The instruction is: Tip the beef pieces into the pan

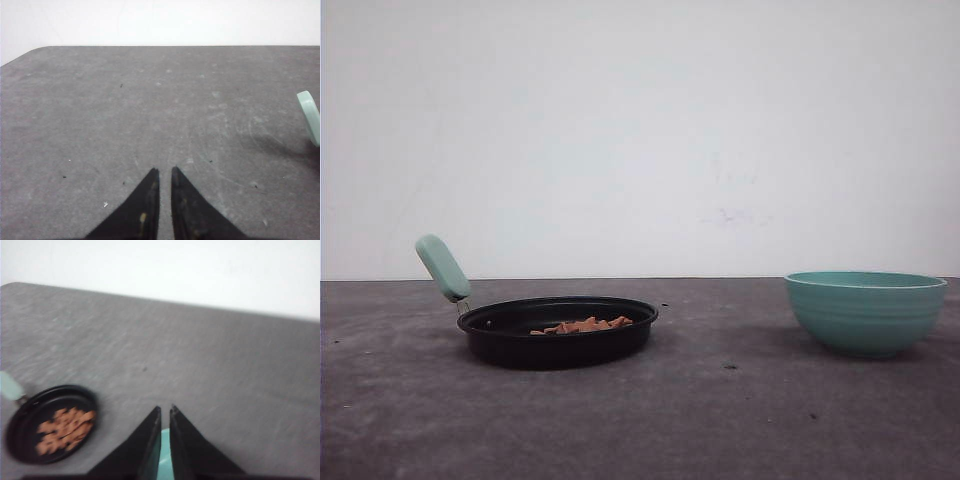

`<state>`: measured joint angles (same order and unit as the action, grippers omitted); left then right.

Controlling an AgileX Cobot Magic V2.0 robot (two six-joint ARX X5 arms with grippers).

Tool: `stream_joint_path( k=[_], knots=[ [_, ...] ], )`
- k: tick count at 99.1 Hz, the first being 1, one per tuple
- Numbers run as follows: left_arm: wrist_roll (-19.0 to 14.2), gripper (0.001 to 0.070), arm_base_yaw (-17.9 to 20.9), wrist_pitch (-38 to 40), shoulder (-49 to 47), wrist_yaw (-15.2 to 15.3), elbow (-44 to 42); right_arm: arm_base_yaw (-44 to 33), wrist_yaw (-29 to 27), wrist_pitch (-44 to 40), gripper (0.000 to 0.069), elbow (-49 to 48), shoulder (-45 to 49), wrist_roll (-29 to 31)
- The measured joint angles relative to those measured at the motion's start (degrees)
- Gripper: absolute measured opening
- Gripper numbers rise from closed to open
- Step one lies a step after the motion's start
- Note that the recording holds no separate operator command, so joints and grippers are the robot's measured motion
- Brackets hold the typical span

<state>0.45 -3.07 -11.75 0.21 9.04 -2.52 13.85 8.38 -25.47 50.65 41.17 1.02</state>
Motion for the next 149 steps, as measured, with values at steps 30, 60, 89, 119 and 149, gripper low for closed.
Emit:
stream_joint_path(
  k=[30, 60, 89, 119, 149],
  knots=[
    [0.00, 0.0014, 0.00, 0.04, 0.00, 0.00, 0.02, -7.10, -3.98, 6.51, 0.0027, -3.80, -6.14, -7.06],
    [0.00, 0.0014, 0.00, 0.04, 0.00, 0.00, 0.02, -12.74, -5.62, 21.42, 0.0027, -28.09, -22.47, -5.84],
    [0.00, 0.0014, 0.00, 0.04, 0.00, 0.00, 0.02, -14.51, -5.64, 22.53, 0.0027, -45.57, -37.83, -1.75],
    [0.00, 0.0014, 0.00, 0.07, 0.00, 0.00, 0.02, -14.62, -5.62, 22.71, 0.0027, -49.37, -40.92, -1.01],
    [0.00, 0.0014, 0.00, 0.07, 0.00, 0.00, 0.02, -14.62, -5.64, 22.08, 0.0027, -49.81, -40.87, -0.96]
  ],
)
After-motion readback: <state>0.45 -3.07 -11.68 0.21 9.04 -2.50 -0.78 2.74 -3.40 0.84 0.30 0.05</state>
